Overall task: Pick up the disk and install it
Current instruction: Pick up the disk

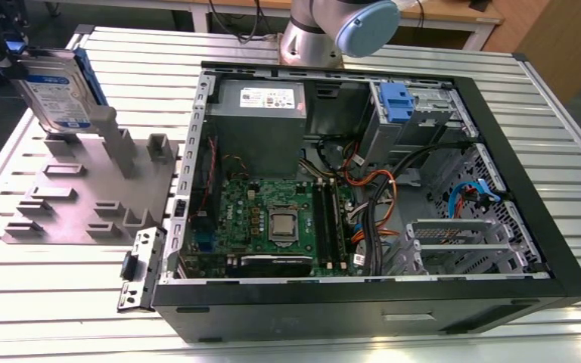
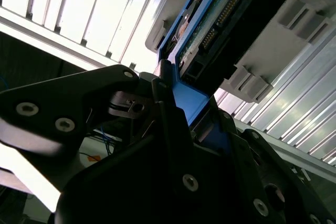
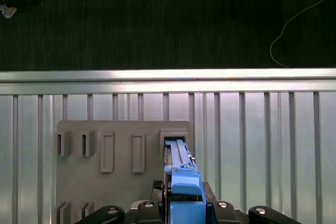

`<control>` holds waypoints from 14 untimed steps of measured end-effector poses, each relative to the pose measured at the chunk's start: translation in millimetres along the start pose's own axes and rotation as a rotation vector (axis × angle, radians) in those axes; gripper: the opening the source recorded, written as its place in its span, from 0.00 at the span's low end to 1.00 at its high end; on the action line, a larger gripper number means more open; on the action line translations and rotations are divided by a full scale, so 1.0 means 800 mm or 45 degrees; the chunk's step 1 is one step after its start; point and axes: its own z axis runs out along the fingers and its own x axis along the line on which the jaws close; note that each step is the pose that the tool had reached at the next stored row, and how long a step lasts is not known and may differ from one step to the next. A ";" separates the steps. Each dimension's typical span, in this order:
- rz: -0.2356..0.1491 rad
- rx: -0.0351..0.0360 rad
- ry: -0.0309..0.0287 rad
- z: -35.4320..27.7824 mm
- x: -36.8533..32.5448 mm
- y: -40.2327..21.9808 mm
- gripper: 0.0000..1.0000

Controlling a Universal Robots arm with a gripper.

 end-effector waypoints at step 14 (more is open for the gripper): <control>0.000 0.0003 -0.0002 -0.0060 -0.0001 0.0000 0.36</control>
